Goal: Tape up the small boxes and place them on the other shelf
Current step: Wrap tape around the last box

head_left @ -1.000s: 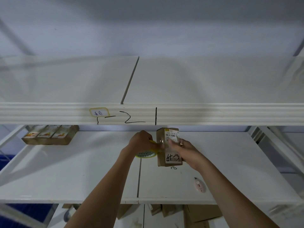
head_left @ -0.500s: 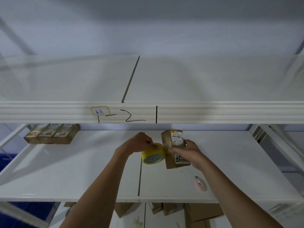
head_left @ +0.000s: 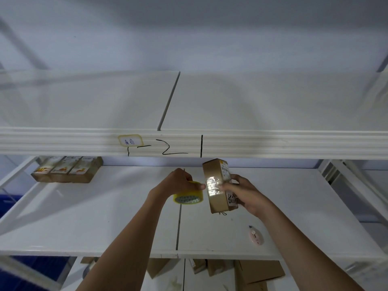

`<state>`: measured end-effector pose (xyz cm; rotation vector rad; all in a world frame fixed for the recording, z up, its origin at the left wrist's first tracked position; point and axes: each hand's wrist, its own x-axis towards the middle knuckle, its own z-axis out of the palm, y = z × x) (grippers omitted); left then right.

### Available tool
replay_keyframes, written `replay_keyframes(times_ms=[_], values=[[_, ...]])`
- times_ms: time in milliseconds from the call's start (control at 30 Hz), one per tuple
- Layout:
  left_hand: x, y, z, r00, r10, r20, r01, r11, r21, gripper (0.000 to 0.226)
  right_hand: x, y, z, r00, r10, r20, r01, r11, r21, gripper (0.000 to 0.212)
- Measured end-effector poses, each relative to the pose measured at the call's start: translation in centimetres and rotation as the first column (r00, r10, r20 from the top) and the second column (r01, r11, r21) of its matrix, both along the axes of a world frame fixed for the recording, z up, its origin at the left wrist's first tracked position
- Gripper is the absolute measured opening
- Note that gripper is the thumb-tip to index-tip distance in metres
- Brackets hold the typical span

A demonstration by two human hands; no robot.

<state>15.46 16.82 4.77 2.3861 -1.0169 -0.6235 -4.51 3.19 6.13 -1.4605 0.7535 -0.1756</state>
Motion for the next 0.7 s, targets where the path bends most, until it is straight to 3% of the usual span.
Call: replay_keyframes(times_ms=[133, 233, 367, 467, 500, 567, 700], values=[[-0.2, -0.4, 0.3, 0.998, -0.005, -0.066, 0.0, 0.997, -0.083, 0.063, -0.2, 0.1, 0.1, 0.996, 0.029, 0.088, -0.044, 0.985, 0.167, 0.035], [-0.7, -0.6, 0.9, 0.999, -0.031, -0.038, 0.027, 0.993, -0.111, 0.056, -0.2, 0.1, 0.0, 0.995, 0.066, 0.077, -0.079, 0.978, 0.191, 0.029], [-0.7, -0.6, 0.9, 0.999, -0.013, 0.04, 0.018, 0.991, -0.132, 0.061, 0.0, 0.1, -0.4, 0.996, 0.088, 0.014, -0.089, 0.993, 0.083, 0.028], [-1.0, -1.1, 1.1, 0.993, -0.046, 0.107, 0.056, 0.994, -0.096, 0.047, 0.7, 0.8, -1.0, 0.991, 0.112, -0.075, -0.113, 0.994, -0.011, 0.058], [-1.2, -1.4, 1.2, 0.989, -0.069, 0.131, 0.079, 0.994, -0.072, 0.042, 1.0, 1.0, -1.1, 0.99, 0.104, -0.095, -0.111, 0.991, -0.073, 0.06], [-1.7, -1.7, 1.2, 0.986, -0.083, 0.144, 0.09, 0.995, -0.043, 0.043, 1.4, 1.1, -1.2, 0.991, 0.073, -0.11, -0.09, 0.983, -0.162, 0.049], [-1.7, -1.4, 0.8, 0.997, -0.068, 0.045, 0.07, 0.997, -0.037, 0.046, 1.3, 0.4, -1.4, 0.986, 0.022, -0.165, -0.058, 0.975, -0.217, 0.05]])
